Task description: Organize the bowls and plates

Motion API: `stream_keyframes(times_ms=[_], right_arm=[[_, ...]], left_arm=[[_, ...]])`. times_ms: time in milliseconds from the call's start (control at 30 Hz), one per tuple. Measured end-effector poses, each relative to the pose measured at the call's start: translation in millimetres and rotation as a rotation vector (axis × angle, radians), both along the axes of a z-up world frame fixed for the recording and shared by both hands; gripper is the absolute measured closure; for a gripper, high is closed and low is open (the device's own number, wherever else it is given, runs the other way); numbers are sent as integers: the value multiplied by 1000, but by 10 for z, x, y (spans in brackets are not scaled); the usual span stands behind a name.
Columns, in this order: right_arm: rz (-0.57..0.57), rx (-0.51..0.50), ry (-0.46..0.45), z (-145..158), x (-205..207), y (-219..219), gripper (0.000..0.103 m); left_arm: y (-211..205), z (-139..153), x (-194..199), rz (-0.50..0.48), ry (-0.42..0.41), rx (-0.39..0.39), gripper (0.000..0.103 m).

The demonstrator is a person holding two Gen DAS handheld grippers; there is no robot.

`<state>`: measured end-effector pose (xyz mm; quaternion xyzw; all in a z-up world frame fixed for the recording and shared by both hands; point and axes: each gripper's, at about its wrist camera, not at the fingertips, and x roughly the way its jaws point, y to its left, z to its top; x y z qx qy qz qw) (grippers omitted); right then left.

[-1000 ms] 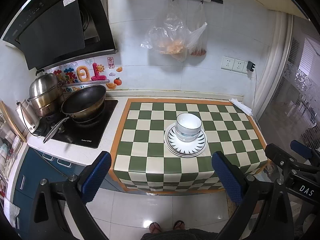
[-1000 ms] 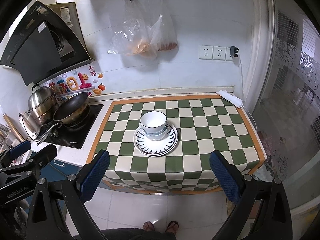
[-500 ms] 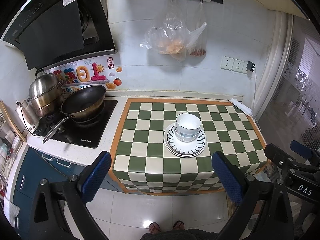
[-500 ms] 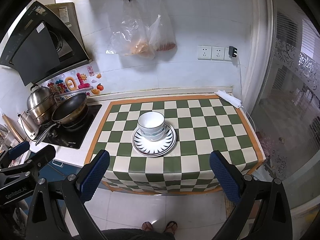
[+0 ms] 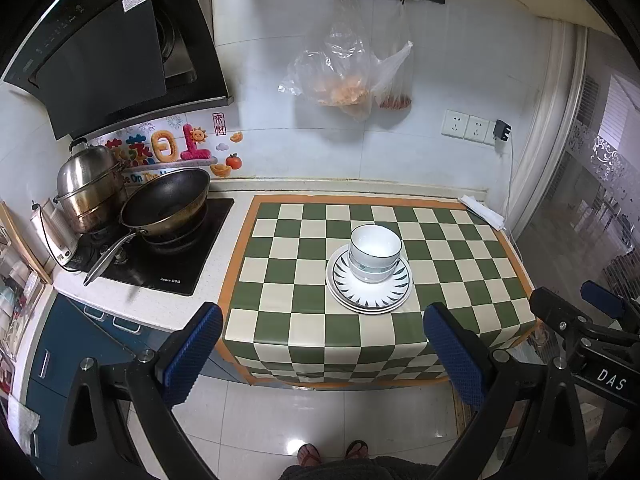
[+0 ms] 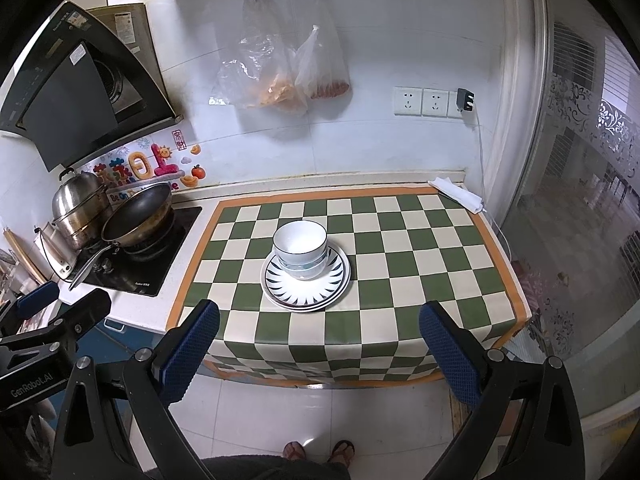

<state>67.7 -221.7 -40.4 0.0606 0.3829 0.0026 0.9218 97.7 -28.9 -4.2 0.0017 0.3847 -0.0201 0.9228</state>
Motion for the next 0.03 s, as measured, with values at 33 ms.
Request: stream_keyframes(times_ms=[33], right_arm=[[0, 1, 0, -4, 6, -11, 1]], left_arm=[[5, 0, -1, -1, 0, -2, 0]])
